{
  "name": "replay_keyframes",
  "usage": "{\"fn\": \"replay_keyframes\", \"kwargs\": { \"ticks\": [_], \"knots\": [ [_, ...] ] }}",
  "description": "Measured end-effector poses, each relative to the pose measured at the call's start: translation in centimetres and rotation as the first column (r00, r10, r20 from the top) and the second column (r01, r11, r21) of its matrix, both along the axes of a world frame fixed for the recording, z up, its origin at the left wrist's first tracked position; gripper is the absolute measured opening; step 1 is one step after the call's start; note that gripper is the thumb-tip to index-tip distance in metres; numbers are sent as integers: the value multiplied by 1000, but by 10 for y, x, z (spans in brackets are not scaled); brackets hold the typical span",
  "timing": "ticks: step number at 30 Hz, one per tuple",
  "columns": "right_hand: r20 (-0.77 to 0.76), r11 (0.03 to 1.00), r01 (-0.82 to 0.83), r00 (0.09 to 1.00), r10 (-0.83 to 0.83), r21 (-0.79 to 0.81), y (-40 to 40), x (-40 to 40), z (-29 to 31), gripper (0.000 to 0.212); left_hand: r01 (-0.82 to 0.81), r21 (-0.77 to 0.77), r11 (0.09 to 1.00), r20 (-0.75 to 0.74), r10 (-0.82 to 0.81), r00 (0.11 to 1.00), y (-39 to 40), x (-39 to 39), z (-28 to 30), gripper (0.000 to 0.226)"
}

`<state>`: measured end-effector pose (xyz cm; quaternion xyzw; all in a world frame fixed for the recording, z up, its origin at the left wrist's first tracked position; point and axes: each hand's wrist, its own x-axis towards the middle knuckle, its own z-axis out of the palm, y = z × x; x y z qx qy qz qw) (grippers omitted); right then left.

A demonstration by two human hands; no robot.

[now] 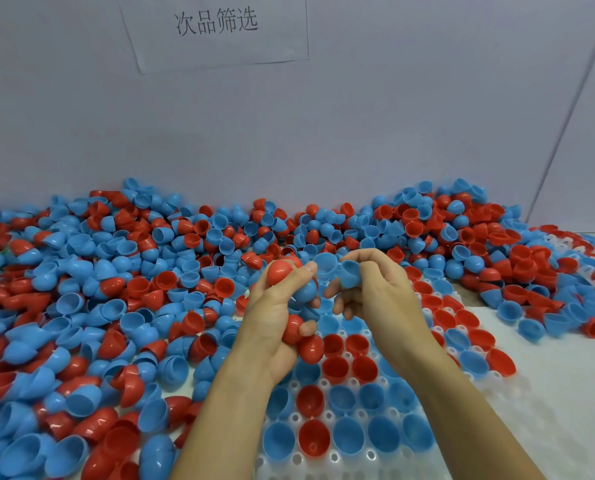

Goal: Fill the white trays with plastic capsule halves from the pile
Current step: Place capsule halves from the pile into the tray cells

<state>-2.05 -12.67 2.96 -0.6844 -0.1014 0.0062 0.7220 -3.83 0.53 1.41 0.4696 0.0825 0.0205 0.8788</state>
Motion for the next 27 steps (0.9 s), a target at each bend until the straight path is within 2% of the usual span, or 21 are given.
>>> {"fn": "replay_keyframes", "kwargs": {
  "ticks": [6,9,12,17,23,27],
  "knots": [
    [-137,996,43,990,-32,80,-2,5,0,25,19,1,1000,12,-19,1000,0,0,-1,38],
    [-152,1000,8,988,-9,-3,0,3,-2,20,22,9,1000,12,-22,1000,-1,0,-1,34],
    [-131,989,3,991,-23,-151,0,2,-5,12,8,-1,1000,10,-8,1000,-1,0,-1,34],
    [-3,942,45,999,-49,-333,-3,1,-6,5,9,14,1000,16,-9,1000,-1,0,-1,34],
    [268,901,134,963,-20,-413,-3,-1,-10,39,-27,3,1000,-6,27,1000,1,1,-2,40],
    [357,887,143,934,26,-439,-4,-1,-11,37,-32,-3,999,-2,32,999,2,1,-3,39]
  ]
}}
